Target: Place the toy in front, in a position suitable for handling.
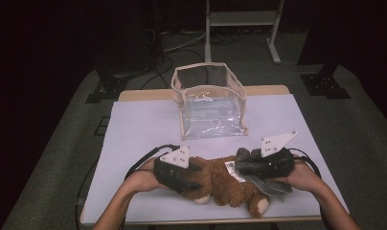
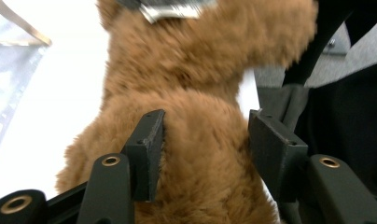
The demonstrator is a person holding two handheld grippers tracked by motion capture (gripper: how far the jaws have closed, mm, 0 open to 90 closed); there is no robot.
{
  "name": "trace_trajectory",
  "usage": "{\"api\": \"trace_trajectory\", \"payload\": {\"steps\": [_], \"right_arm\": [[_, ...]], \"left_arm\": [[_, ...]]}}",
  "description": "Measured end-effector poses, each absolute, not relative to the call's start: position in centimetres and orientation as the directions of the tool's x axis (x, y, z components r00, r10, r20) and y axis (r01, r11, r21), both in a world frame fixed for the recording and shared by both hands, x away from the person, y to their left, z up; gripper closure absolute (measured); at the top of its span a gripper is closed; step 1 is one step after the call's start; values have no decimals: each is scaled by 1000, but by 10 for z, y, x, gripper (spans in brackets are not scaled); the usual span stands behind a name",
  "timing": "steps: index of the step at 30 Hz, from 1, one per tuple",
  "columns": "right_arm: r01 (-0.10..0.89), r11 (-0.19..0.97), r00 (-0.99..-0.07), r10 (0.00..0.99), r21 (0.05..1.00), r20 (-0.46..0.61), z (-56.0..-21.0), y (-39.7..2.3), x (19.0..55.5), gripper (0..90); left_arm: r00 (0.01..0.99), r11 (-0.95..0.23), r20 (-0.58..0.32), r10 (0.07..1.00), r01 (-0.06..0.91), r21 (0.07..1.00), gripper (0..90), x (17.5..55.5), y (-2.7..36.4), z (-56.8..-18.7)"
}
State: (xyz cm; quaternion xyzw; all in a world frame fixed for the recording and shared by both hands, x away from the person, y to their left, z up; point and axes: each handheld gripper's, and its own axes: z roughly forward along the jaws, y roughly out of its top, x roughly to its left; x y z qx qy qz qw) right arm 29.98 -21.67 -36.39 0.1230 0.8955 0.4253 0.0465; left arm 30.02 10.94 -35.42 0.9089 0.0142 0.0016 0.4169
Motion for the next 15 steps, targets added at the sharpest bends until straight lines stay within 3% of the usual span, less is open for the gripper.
{"api": "trace_trajectory", "payload": {"steps": [10, 15], "right_arm": [[157, 587, -975, 221, 794, 30, -369, -222, 278, 729], [135, 590, -976, 219, 796, 3, -350, -225, 282, 725]], "left_arm": [[998, -689, -37, 45, 58, 722, 449, 311, 98, -360], [998, -681, -53, 33, 61, 730, 471, 304, 98, -369]]}}
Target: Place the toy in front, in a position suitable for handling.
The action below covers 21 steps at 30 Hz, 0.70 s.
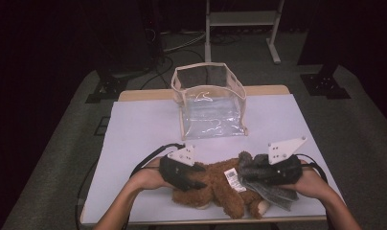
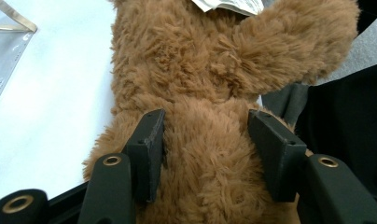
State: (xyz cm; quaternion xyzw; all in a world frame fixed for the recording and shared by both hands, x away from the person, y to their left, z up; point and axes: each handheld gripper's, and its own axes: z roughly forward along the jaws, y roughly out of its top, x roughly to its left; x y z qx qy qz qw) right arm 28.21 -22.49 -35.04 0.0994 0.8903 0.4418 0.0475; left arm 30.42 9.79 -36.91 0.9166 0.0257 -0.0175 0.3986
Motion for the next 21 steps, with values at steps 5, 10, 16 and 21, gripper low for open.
{"api": "trace_trajectory", "payload": {"steps": [5, 10, 16, 21], "right_arm": [[143, 567, -966, 258, 811, -10, -348, -224, 294, 723], [196, 567, -965, 256, 800, 54, -368, -220, 297, 728], [181, 581, -969, 244, 794, 42, -368, -218, 291, 728], [180, 576, -969, 244, 797, 42, -370, -219, 288, 728]], "left_arm": [[998, -681, -52, 37, 64, 730, 470, 306, 99, -368], [996, -672, -63, 60, 87, 735, 412, 317, 95, -360], [996, -721, -84, 30, 80, 689, 381, 326, 66, -368], [993, -716, -121, 13, 94, 692, 359, 330, 59, -376]]}}
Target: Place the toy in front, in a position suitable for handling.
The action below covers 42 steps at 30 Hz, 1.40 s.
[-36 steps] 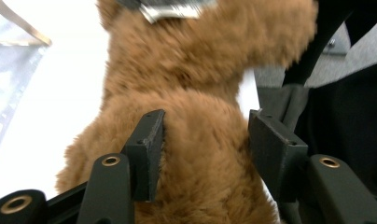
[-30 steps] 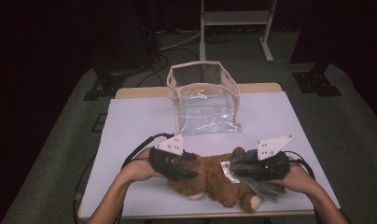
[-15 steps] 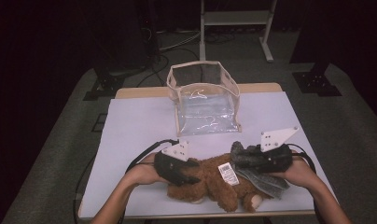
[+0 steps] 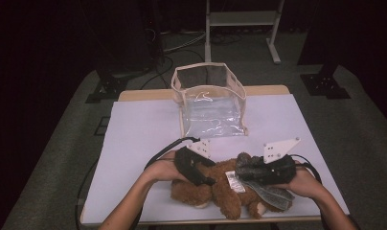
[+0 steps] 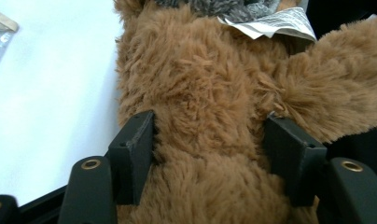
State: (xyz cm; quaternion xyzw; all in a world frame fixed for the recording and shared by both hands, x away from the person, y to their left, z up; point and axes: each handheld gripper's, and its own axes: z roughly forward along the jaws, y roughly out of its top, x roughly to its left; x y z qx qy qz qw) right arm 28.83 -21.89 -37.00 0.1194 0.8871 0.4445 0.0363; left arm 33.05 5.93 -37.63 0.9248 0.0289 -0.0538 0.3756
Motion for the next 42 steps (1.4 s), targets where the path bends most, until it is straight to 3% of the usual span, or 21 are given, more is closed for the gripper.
{"api": "trace_trajectory", "payload": {"steps": [9, 16, 26, 36, 42], "right_arm": [[169, 584, -973, 227, 794, 40, -371, -216, 286, 726], [180, 545, -964, 264, 819, 36, -368, -221, 290, 717], [194, 525, -953, 301, 829, 32, -359, -225, 304, 713], [185, 560, -964, 265, 808, 37, -366, -221, 296, 717], [197, 549, -962, 266, 812, 54, -372, -226, 291, 720]], "left_arm": [[988, -749, -151, 18, 114, 653, 286, 332, 51, -384], [999, -734, -51, 19, 48, 678, 642, 329, 53, -372], [1000, -724, -7, 14, 15, 689, 748, 337, 55, -362], [999, -692, -44, 19, 44, 720, 612, 329, 72, -360], [993, -660, -66, 93, 111, 743, 407, 330, 106, -350]]}}
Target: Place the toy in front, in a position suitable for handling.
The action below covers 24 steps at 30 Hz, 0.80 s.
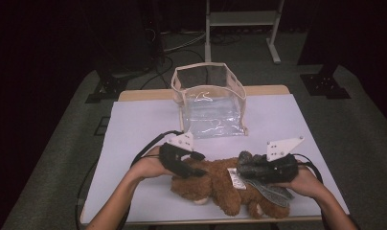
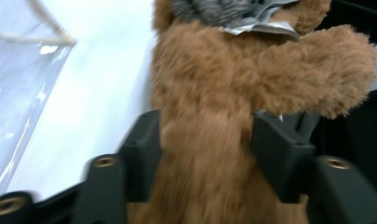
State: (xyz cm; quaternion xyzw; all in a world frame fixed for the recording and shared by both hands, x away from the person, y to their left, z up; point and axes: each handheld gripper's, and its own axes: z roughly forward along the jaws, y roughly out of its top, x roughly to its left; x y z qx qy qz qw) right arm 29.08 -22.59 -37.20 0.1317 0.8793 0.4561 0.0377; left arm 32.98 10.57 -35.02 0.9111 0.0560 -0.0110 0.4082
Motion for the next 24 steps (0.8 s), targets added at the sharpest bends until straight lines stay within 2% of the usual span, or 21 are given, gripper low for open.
{"api": "trace_trajectory", "payload": {"steps": [4, 8, 13, 15, 19, 21, 24], "right_arm": [[198, 541, -964, 259, 817, 62, -375, -227, 286, 723], [200, 538, -966, 249, 819, 72, -376, -228, 282, 723], [186, 558, -968, 245, 808, 54, -373, -226, 279, 722], [187, 560, -968, 244, 807, 55, -373, -226, 278, 721], [193, 545, -965, 254, 816, 59, -373, -228, 279, 716], [202, 525, -963, 259, 827, 70, -373, -231, 281, 712], [211, 510, -959, 274, 834, 74, -371, -234, 285, 708]], "left_arm": [[981, -647, -144, 132, 195, 737, 269, 329, 119, -360], [965, -637, -222, 140, 259, 726, 182, 330, 123, -380], [957, -622, -263, 123, 281, 731, 148, 329, 117, -394], [961, -631, -259, 98, 261, 731, 223, 326, 113, -397], [967, -607, -229, 113, 249, 755, 486, 324, 115, -398], [972, -601, -195, 130, 234, 764, 552, 324, 116, -395], [983, -606, -105, 150, 175, 776, 604, 322, 111, -386]]}}
